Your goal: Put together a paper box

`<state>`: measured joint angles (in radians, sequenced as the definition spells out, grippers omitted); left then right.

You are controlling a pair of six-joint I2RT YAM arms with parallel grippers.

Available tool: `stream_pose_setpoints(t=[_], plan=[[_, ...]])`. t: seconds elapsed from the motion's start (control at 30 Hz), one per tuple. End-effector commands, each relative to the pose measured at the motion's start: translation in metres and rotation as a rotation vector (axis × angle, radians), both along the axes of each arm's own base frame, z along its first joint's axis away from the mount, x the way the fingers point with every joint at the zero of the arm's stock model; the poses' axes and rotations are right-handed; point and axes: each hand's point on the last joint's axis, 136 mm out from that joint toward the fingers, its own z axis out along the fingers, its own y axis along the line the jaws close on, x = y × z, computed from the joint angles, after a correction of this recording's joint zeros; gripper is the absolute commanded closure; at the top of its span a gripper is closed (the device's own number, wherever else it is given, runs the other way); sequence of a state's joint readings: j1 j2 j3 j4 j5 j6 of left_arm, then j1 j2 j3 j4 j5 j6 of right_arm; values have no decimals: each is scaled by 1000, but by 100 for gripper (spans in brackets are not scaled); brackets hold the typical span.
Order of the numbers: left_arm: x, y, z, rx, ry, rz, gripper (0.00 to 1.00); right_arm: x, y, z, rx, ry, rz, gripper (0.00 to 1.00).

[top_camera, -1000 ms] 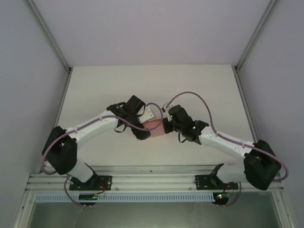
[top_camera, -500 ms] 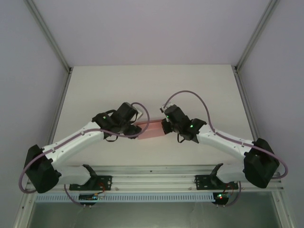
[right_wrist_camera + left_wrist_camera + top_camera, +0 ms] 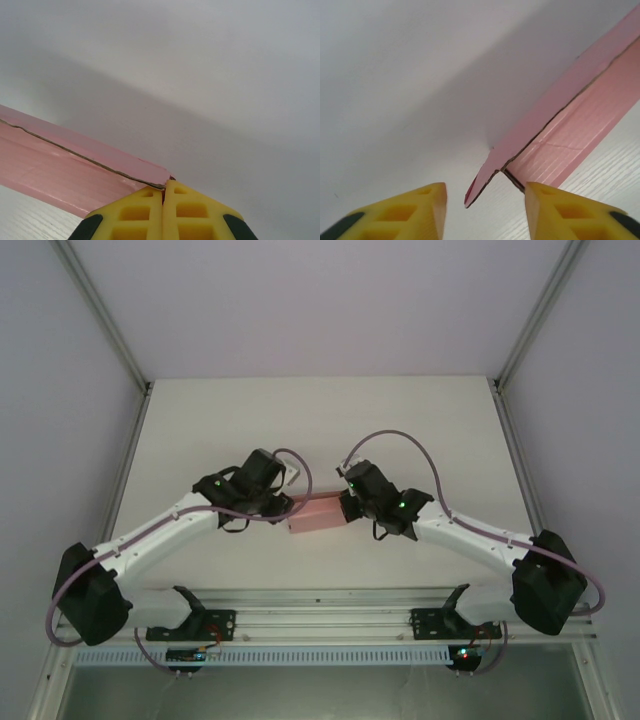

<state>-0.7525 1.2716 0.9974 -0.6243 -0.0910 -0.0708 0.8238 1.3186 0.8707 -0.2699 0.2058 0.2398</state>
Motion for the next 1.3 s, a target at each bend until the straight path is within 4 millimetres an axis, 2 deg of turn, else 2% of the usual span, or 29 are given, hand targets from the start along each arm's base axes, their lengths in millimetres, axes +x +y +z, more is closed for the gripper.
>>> stream_pose_setpoints(t=[0.0,0.07,0.17,0.33,0.43,0.57,0.73,0.83,1.0,1.17,1.27], plan=[[1,-4,0,-19,5,-19,61,-17,-12,-26,-86,101,5,100],[1,-4,-1,-24,13,-16,68,-17,-11,-25,-82,100,9,100],[0,-5,-5,-19,25,-18,68,-17,-12,-25,-86,94,7,100],[2,-4,-13,-4,46,-6,74,-18,-12,-23,-81,95,12,100],[4,-5,-10,-12,50,10,91,-18,-12,-23,-86,87,14,100],[2,-17,-1,-114,80,41,100,-18,-12,-24,-95,80,17,100],[-4,-35,-2,-297,281,234,100,-22,-14,-27,-126,86,-24,100],[-10,-40,-10,-324,401,340,100,-26,-11,-31,-130,95,-29,100],[-10,-35,-18,-341,442,446,100,-31,-8,-35,-147,101,-41,100],[-14,-42,-26,-382,487,441,100,-34,-8,-37,-146,115,-51,100],[-16,-37,-34,-355,505,464,100,-37,-8,-40,-147,133,-47,100]])
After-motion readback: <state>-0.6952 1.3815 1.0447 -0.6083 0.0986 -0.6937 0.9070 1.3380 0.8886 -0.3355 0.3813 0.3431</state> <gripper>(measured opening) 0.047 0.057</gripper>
